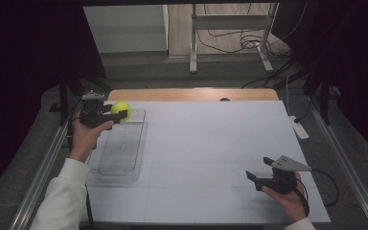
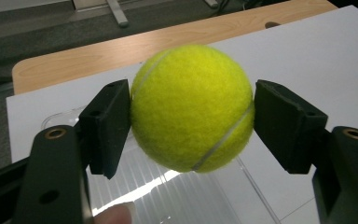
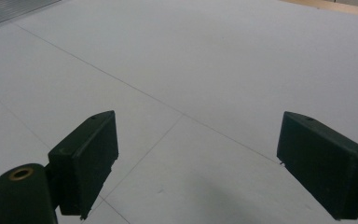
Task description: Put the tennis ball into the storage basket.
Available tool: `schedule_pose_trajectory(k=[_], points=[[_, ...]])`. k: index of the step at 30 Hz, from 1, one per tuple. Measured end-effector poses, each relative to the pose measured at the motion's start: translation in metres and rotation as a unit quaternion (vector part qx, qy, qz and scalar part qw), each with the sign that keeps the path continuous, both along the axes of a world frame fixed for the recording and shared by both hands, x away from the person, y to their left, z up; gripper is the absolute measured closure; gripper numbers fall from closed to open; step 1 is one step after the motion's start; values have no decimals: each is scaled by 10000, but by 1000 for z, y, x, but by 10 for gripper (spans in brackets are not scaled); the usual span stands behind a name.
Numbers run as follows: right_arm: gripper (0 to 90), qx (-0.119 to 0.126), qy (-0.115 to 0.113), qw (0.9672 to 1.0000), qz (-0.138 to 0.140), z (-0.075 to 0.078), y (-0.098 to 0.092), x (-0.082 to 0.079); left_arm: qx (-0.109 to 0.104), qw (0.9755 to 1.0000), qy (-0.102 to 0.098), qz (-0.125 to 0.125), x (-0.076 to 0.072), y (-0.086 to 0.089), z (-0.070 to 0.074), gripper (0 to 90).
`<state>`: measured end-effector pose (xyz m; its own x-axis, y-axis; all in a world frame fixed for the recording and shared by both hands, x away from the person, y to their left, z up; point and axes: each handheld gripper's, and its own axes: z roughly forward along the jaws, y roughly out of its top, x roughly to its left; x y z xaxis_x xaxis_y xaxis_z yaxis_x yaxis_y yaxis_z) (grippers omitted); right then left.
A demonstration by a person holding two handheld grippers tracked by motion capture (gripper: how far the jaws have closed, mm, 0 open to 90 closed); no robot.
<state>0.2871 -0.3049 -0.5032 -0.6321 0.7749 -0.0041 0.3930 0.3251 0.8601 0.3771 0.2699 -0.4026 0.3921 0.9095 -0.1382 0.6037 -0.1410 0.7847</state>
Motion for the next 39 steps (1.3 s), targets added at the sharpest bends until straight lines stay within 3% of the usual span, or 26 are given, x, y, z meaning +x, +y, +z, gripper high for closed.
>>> schedule_pose_trajectory(k=[39], points=[[128,-15,-6,10000,21,0,0,0,201,9987,255,395,18,17,-16,306]])
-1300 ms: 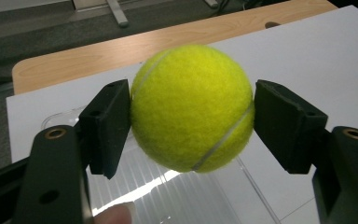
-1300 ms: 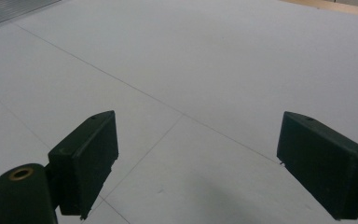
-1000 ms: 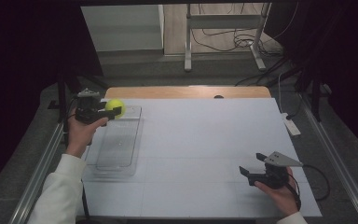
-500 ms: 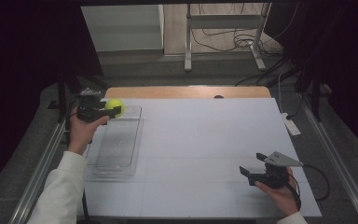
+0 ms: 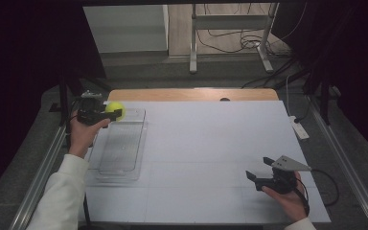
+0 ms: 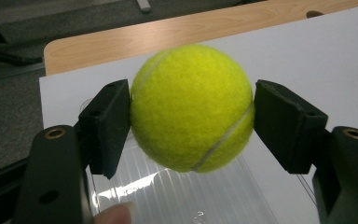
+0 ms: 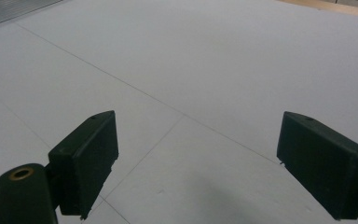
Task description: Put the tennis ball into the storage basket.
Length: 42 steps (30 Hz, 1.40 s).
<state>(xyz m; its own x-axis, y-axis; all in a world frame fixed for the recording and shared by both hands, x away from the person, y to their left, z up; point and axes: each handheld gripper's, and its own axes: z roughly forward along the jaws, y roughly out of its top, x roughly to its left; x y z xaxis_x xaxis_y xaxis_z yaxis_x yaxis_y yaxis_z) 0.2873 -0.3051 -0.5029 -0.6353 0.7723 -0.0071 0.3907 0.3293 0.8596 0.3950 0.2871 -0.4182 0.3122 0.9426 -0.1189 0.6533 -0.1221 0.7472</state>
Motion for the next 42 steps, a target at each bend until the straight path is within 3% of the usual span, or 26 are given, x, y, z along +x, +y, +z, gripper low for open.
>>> schedule_pose_trajectory(k=[15,42], points=[[127,21,-5,10000,3,0,0,0,16,9998,174,118,5,7,-13,306],[128,-6,7,10000,0,0,0,0,201,9987,453,66,10,3,-30,306]])
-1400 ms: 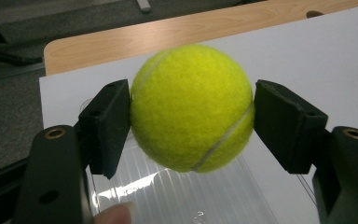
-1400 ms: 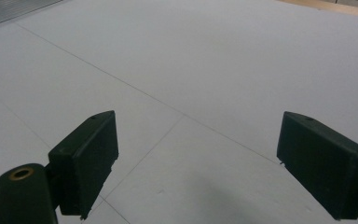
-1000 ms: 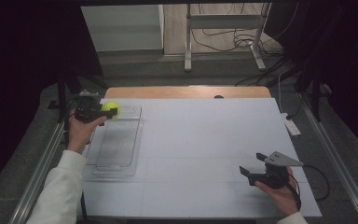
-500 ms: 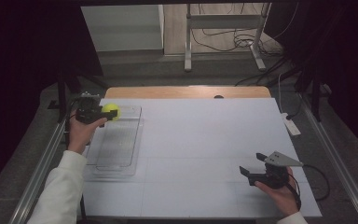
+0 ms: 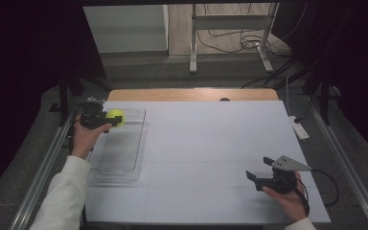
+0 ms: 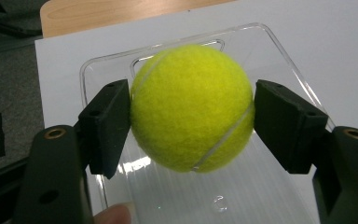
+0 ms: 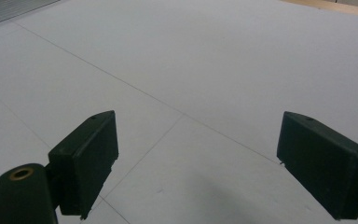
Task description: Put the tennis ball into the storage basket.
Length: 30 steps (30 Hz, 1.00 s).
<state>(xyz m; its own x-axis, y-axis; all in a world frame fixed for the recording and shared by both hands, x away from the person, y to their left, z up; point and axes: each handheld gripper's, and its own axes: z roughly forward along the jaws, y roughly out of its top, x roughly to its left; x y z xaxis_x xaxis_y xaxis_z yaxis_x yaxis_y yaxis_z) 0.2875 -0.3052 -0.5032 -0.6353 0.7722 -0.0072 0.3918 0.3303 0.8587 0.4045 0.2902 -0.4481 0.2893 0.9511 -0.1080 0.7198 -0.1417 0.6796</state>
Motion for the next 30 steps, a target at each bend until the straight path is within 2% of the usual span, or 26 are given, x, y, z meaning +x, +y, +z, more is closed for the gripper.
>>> schedule_pose_trajectory(k=[18,30], points=[[128,-10,6,10000,1,0,0,0,126,9996,208,-134,3,-6,-10,305],[127,-10,5,10000,4,0,0,0,289,9985,413,-220,5,-10,-21,305]])
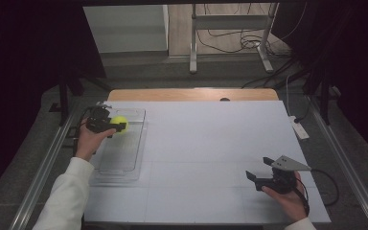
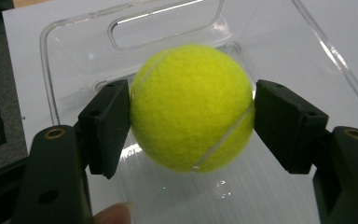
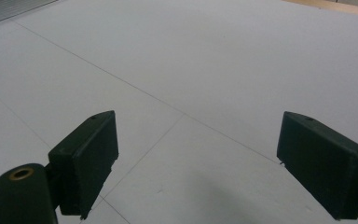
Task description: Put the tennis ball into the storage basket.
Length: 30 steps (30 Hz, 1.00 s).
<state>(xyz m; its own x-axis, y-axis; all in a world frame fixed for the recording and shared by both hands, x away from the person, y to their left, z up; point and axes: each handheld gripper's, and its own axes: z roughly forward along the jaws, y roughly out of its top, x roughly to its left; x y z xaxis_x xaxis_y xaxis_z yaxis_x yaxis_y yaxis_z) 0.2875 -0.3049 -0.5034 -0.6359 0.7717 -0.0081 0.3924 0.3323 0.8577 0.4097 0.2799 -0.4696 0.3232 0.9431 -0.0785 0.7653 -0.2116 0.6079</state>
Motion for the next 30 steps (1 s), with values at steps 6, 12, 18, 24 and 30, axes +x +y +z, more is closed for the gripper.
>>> schedule_pose_trajectory(k=[6,12,18,24,30], points=[[127,-4,2,10000,0,0,0,0,33,10000,51,-7,1,-1,-3,304],[128,-4,2,10000,2,0,0,0,92,9999,77,-15,2,-1,-5,303],[127,0,1,10000,1,0,0,0,83,9999,61,68,2,-1,-7,340],[127,-3,-4,10000,2,0,0,0,-1,9996,1,286,2,3,-5,470],[127,0,-3,10000,0,0,0,0,-90,9995,80,280,2,5,-5,425]])
